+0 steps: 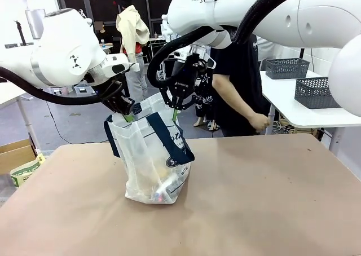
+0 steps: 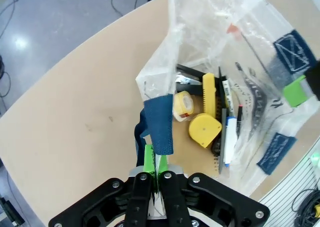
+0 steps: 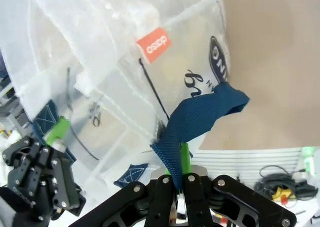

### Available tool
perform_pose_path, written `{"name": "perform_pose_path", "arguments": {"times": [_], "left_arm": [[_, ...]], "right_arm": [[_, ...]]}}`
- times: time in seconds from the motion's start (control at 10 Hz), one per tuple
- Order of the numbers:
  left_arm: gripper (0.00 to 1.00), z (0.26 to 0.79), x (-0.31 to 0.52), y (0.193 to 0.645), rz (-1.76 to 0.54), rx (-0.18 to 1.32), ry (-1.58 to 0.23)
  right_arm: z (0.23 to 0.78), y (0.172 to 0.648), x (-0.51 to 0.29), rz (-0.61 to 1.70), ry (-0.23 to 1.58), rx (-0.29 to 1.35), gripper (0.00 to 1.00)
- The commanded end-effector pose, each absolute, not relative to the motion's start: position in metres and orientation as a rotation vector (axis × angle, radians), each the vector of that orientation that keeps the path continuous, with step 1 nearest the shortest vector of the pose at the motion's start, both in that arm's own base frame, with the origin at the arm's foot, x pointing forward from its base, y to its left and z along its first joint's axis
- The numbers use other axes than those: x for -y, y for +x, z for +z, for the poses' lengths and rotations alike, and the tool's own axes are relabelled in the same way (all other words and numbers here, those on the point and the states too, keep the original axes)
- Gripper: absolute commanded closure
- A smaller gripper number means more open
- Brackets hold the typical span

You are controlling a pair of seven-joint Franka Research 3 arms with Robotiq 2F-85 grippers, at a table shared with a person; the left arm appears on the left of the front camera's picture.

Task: Transfer purchased items from the store into the shopping bag.
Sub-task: Move the Reusable shopping bag to the right side of the table.

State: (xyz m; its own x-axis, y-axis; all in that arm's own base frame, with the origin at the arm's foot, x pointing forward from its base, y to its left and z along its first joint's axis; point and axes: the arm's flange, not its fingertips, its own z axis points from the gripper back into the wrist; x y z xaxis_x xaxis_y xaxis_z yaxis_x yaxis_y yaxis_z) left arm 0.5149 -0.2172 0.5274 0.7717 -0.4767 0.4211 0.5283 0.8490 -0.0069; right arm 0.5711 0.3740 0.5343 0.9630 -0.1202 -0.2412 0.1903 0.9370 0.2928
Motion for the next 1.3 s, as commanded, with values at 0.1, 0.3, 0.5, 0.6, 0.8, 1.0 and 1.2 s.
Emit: {"name": "perform_pose_path", "arguments": {"times": [0.1,0.3,0.5,0.6,0.8,1.0,1.2], "left_arm": [[1.00,0.533,0.218,0.508,-0.522,0.450,-0.242],[1.00,0.531,0.224,0.510,-0.555,0.460,-0.335],[1.00,0.529,0.232,0.510,-0.572,0.442,-0.359],[1.00,0.526,0.236,0.509,-0.581,0.436,-0.371],[1.00,0.524,0.241,0.508,-0.595,0.430,-0.376],[1.00,0.528,0.230,0.512,-0.543,0.480,-0.349],[1.00,0.523,0.243,0.507,-0.564,0.414,-0.338]], "right_arm": [[0.538,0.587,-0.386,-0.153,0.391,-0.193,1.00],[0.540,0.600,-0.391,-0.161,0.422,-0.187,1.00],[0.542,0.611,-0.397,-0.141,0.427,-0.179,1.00],[0.543,0.616,-0.401,-0.127,0.429,-0.188,1.00],[0.547,0.622,-0.409,-0.092,0.438,-0.195,1.00],[0.548,0.615,-0.403,-0.023,0.431,-0.239,1.00],[0.532,0.607,-0.399,-0.110,0.417,-0.185,1.00]]}}
